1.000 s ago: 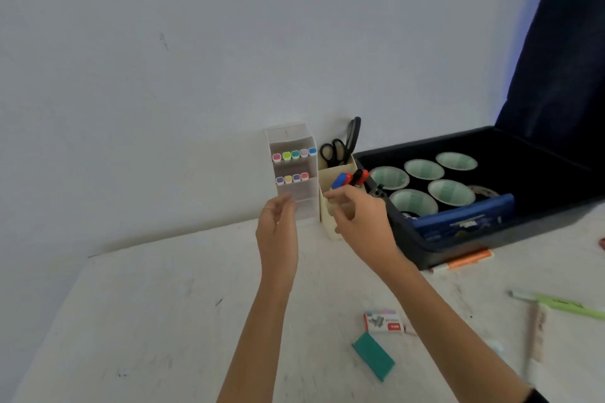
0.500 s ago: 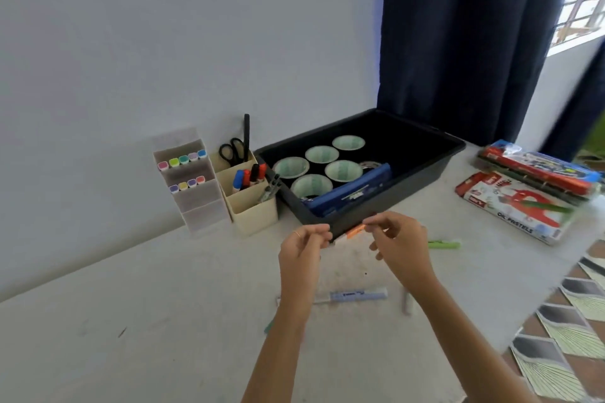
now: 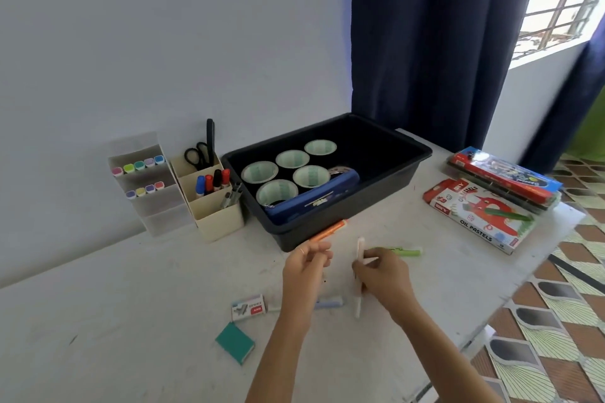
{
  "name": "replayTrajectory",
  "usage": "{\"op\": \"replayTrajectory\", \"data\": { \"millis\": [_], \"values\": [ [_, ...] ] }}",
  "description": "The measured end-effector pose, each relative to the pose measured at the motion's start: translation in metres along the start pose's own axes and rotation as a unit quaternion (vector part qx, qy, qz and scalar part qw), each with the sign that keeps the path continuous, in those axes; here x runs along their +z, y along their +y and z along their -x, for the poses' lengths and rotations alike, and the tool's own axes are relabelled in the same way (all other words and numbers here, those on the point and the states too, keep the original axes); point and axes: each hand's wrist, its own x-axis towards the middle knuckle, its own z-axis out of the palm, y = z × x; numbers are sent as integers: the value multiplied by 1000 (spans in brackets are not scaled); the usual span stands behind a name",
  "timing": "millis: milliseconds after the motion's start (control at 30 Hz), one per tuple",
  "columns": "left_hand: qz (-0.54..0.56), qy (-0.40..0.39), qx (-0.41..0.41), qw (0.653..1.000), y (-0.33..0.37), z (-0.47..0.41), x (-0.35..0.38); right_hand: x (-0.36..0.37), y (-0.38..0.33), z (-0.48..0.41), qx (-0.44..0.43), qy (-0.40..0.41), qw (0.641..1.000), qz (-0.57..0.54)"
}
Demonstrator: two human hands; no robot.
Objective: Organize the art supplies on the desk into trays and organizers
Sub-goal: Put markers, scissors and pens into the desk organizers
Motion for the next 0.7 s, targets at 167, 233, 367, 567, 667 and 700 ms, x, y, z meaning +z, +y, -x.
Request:
{"op": "replayTrajectory", "data": {
  "millis": [167,233,367,567,667,700],
  "values": [
    [-62,-18,-124,990,10,-2,-16,4,-34,6,-60,-82,982,-159],
    [-55,-62,-74,994,6,-1,-29,9,-46,4,-98,-95,975,-177],
    [-13,-44,28,999,1,4,-66,28,-78,6,-149,-142,951,-228],
    [-22,45,50,997,11,-3,-125,74,-127,11,-240,-202,923,-221],
    [-12,138,56,989,20,-11,-162,99,-155,19,-298,-199,908,-218],
    [-5,169,63,984,24,-15,-174,105,-162,21,-320,-182,904,-216]
  ]
}}
